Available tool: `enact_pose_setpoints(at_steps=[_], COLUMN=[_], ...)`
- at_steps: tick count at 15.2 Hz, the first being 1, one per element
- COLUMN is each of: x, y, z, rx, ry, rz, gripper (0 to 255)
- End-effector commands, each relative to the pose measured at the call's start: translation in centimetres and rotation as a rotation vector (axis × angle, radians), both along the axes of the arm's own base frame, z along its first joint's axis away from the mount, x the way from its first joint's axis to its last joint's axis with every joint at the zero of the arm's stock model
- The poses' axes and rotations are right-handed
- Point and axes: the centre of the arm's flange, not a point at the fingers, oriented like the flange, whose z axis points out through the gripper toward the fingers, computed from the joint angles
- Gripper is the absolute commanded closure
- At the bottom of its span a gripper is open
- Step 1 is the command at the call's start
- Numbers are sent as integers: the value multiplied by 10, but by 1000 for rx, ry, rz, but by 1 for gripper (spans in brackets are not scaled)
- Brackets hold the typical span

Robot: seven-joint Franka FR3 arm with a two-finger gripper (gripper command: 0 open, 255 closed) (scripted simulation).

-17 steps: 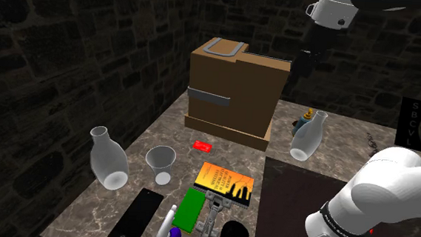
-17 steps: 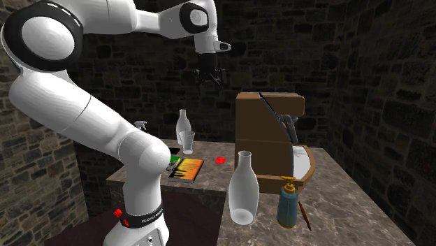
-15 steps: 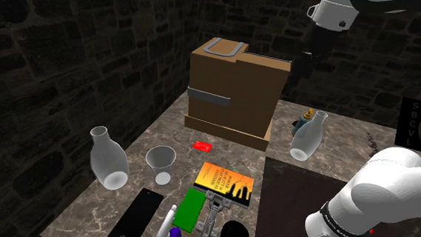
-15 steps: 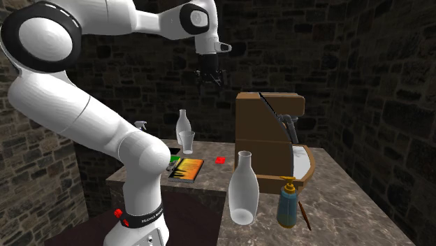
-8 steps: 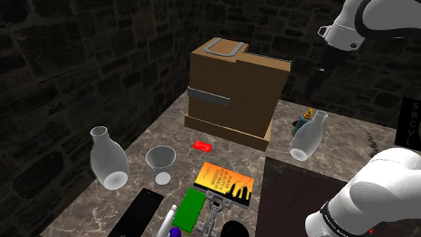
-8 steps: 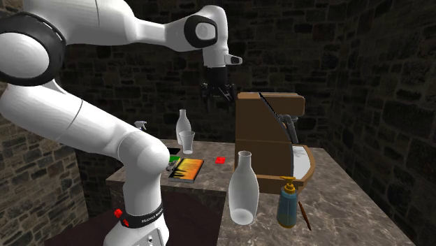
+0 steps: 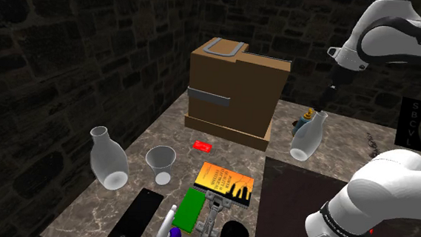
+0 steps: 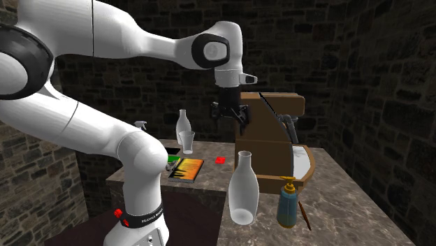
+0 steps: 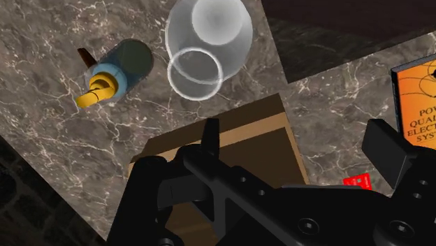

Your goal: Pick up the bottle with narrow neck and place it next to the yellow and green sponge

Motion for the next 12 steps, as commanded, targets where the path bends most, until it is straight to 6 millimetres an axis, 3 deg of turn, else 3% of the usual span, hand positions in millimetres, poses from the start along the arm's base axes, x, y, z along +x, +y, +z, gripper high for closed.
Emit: enact_pose_setpoints(at_steps=[1, 6, 12], x=[-6, -19, -17], y=[-25, -72, -72], z=[-17, -52, -83], rx=[1, 4, 4], ry=[1, 4, 4], rz=[13, 37, 37], gripper=[0, 0, 0])
